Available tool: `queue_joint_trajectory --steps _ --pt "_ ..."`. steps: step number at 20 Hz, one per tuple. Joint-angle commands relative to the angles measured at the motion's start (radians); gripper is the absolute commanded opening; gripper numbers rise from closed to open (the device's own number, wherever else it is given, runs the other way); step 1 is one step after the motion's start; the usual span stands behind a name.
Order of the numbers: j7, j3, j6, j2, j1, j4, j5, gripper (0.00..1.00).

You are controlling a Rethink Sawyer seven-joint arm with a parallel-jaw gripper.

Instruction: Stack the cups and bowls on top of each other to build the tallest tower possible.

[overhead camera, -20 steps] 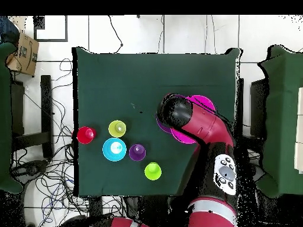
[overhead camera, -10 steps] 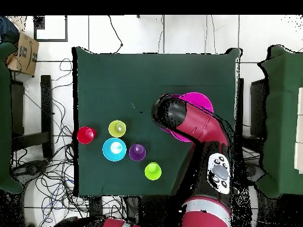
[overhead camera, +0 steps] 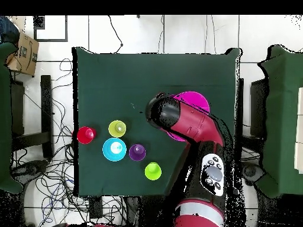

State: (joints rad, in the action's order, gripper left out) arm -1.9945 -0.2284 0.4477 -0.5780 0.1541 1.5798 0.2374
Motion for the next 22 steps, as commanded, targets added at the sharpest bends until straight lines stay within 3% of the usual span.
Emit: queue_joint_trajectory --steps 1,22 --pt "-0.114 0.071 0.015 -0.029 -0.031 0.064 -0.019 0.0" --pt "-0.16 0.041 -0.04 0.049 -0.061 0.042 -0.013 0.0"
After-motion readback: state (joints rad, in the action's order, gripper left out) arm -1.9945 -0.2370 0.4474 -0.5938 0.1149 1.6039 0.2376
